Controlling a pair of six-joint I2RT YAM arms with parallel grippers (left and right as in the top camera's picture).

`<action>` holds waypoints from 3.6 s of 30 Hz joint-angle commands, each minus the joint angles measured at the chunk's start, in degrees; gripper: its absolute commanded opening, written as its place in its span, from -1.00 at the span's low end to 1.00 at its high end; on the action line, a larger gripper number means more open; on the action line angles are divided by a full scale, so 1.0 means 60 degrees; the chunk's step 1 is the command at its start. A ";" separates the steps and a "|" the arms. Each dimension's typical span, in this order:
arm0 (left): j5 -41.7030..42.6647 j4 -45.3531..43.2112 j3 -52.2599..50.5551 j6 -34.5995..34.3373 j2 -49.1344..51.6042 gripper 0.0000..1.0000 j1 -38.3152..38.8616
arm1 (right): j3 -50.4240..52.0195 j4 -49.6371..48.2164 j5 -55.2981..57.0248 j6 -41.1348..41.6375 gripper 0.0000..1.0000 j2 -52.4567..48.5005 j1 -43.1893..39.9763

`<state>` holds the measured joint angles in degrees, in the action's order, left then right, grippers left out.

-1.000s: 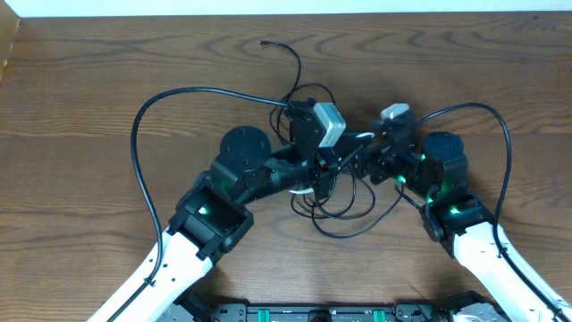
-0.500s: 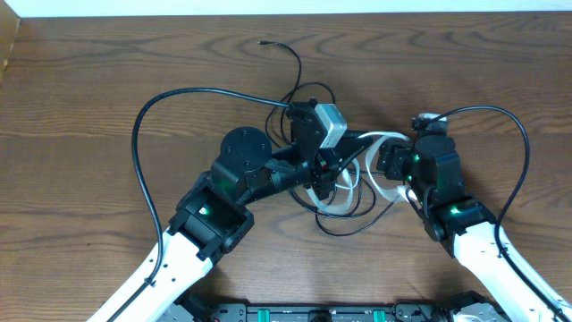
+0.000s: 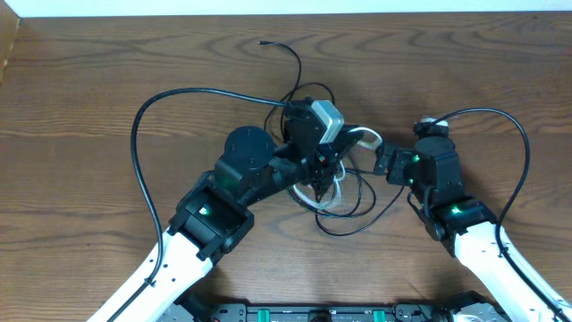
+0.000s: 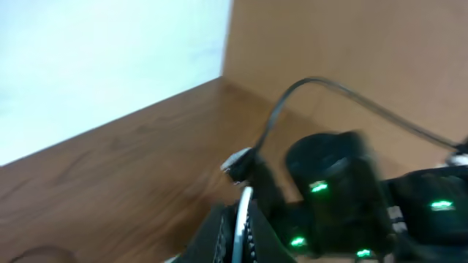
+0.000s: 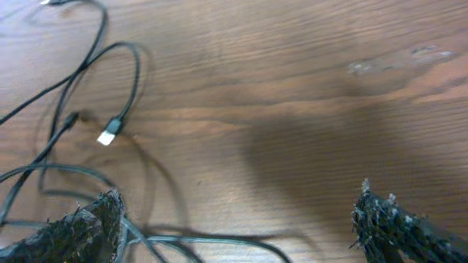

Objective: Untangle cables

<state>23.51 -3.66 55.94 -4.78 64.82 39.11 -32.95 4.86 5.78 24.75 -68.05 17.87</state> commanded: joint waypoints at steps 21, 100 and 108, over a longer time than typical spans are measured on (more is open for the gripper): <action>-0.2382 0.1599 -0.0018 0.1304 -0.0076 -0.85 0.0011 | -0.0044 -0.2685 -0.6080 -0.5217 0.93 -0.0036 -0.0069; -0.0605 0.2656 -0.0025 0.1330 0.0361 0.73 0.0022 | -0.0055 -0.4353 -0.4943 -0.2350 -0.98 0.1865 -0.8892; -0.0605 0.3410 -0.0029 0.1333 0.0361 0.93 0.0022 | -0.0055 -0.4747 -0.3978 -0.1902 -0.98 0.0663 -1.1180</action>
<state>20.43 15.53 55.94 3.01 66.76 39.11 -32.95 -22.39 -22.20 11.75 -62.37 -44.93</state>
